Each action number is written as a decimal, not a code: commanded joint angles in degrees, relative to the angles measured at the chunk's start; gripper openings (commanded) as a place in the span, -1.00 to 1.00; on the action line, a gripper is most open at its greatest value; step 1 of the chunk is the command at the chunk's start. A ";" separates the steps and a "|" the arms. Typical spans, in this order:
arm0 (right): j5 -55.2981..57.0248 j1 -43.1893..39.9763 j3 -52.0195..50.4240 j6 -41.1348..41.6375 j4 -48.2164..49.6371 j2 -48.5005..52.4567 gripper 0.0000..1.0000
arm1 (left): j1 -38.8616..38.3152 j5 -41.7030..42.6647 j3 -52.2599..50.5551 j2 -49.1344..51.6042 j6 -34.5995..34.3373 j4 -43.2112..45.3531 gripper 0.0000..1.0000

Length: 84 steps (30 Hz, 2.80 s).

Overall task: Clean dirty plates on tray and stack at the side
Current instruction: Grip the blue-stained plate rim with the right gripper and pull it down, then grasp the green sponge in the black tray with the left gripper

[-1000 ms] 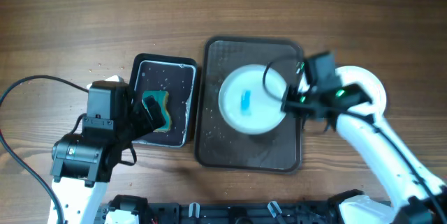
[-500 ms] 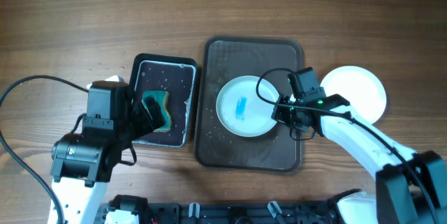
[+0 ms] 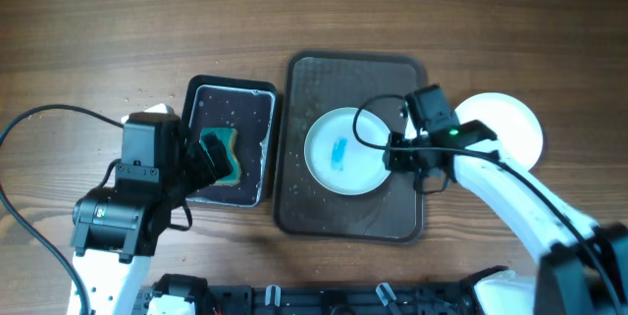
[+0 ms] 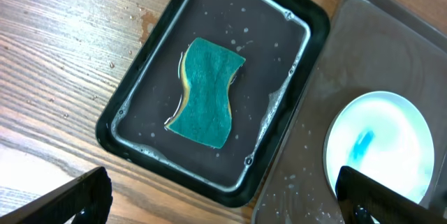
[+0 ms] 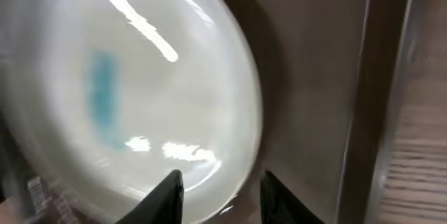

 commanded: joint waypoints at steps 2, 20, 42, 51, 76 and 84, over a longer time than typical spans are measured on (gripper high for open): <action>-3.41 0.20 4.28 -10.99 -1.53 -9.33 -0.22 | -0.11 11.06 -0.15 -0.04 -0.37 0.26 1.00; -4.50 0.20 4.17 -9.16 -4.74 -13.46 -0.12 | -1.22 0.52 -4.39 30.49 -4.37 9.11 0.24; -3.98 0.20 4.17 -7.17 -4.94 -12.85 -0.12 | -1.22 3.28 -0.57 34.18 0.37 9.68 0.58; -2.99 0.20 4.17 -7.13 -4.90 -12.81 -0.10 | -1.22 -5.25 -2.62 36.54 1.70 18.40 0.61; -3.04 0.20 4.17 -6.99 -6.47 -12.83 -0.12 | -1.18 -3.37 0.17 34.21 6.08 12.15 0.64; -3.04 0.20 4.17 -6.97 -6.49 -12.81 -0.10 | -1.27 -0.20 -5.70 34.18 6.16 17.99 0.14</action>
